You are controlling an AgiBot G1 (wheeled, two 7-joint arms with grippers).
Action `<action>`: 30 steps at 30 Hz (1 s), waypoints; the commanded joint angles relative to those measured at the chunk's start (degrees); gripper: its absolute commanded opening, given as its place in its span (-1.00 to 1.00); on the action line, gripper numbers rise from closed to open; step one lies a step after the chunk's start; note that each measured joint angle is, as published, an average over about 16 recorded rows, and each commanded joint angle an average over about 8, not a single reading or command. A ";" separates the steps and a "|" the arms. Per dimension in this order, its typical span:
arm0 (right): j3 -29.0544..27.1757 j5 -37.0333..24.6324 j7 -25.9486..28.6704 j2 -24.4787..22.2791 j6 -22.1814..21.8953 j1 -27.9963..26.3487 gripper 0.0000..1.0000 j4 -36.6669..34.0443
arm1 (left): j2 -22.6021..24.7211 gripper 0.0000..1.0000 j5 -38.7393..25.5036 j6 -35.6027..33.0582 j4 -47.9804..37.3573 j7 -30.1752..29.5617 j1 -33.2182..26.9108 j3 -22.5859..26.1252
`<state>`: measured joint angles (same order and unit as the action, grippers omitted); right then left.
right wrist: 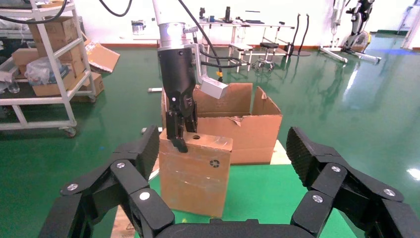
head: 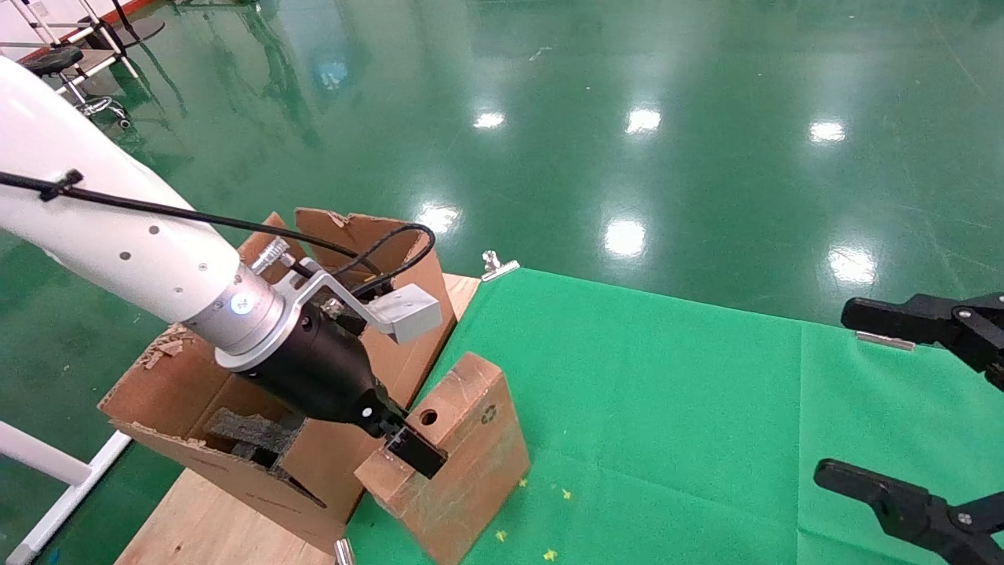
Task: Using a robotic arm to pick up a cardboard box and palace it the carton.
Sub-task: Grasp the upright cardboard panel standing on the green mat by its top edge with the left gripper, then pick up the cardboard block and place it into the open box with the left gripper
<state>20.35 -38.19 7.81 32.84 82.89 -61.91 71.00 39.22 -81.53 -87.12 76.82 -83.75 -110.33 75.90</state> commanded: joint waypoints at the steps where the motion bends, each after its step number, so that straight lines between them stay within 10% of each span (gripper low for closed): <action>1: 0.00 0.00 0.00 0.00 0.00 0.00 1.00 0.00 | -0.04 -1.00 -0.02 -0.01 0.03 -0.06 0.02 0.00; 16: 0.00 0.00 0.00 0.00 0.00 0.00 1.00 0.00 | -1.38 -1.00 1.56 0.82 -4.25 10.12 -7.54 -4.81; 30: 0.00 0.00 0.00 0.00 0.00 0.00 1.00 0.00 | -2.00 -1.00 -4.32 -1.72 -26.18 29.26 -24.67 -9.75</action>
<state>20.35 -38.19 7.81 32.84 82.89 -61.91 71.00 36.68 -86.27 -88.61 51.24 -55.11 -134.67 66.62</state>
